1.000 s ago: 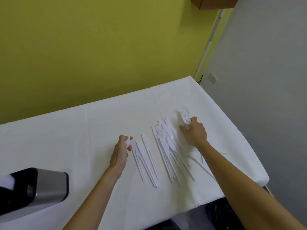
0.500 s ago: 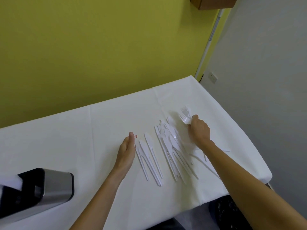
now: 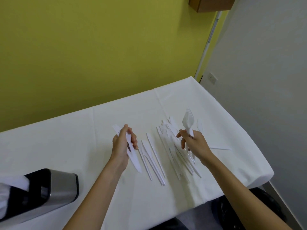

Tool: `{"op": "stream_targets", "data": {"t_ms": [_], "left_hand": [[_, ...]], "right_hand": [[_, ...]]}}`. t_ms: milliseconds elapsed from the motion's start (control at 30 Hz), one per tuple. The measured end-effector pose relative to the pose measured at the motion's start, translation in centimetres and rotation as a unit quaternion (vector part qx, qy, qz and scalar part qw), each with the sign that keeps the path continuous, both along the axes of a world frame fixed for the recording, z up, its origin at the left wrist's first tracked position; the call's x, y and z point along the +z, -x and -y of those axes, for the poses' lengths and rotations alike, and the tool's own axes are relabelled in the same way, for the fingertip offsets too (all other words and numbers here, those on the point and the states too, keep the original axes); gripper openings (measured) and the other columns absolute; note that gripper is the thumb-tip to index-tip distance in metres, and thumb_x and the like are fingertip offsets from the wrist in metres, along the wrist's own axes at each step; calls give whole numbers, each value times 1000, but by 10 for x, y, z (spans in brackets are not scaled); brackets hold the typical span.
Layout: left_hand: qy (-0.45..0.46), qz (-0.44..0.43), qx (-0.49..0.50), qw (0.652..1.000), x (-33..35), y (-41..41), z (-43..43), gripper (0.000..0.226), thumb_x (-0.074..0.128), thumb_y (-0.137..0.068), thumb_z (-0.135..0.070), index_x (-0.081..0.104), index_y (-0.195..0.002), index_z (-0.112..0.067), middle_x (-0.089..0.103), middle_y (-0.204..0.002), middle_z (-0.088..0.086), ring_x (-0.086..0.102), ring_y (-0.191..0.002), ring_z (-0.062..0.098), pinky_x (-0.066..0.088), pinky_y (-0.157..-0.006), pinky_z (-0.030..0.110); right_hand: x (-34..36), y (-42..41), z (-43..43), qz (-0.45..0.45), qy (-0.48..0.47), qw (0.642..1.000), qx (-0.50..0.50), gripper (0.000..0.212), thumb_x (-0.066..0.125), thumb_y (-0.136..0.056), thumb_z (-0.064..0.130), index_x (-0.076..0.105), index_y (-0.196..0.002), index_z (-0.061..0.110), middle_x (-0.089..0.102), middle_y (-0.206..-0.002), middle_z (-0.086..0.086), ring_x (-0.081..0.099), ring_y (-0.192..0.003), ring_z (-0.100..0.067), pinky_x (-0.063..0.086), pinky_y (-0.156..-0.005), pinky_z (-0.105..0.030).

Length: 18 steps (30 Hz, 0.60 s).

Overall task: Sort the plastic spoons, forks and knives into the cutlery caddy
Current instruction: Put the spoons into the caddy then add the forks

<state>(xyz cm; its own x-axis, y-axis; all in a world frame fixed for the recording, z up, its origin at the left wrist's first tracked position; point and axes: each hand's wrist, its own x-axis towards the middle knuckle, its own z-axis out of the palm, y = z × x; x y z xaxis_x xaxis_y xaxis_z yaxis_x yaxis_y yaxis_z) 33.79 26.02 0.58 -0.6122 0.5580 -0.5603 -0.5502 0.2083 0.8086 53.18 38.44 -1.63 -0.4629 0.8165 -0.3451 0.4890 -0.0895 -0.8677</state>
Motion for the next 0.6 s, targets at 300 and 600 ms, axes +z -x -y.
{"op": "stream_targets", "data": {"t_ms": [300, 600], "left_hand": [[-39, -75, -105, 991, 16, -14, -9, 41, 36, -100, -44, 61, -76, -24, 54, -75, -8, 41, -67, 8, 32, -65, 24], [-15, -176, -188, 966, 22, -18, -17, 51, 30, -100, -50, 65, -65, -40, 51, -96, 0, 43, -91, 15, 32, -85, 30]], "right_hand": [[20, 7, 27, -10, 35, 989, 141, 42, 45, -99, 23, 71, -67, 19, 72, -87, 12, 58, -95, 4, 39, -81, -19], [33, 12, 39, -33, 139, 968, 205, 30, 41, -100, 23, 68, -93, 10, 74, -91, 12, 61, -89, 10, 39, -89, -21]]}}
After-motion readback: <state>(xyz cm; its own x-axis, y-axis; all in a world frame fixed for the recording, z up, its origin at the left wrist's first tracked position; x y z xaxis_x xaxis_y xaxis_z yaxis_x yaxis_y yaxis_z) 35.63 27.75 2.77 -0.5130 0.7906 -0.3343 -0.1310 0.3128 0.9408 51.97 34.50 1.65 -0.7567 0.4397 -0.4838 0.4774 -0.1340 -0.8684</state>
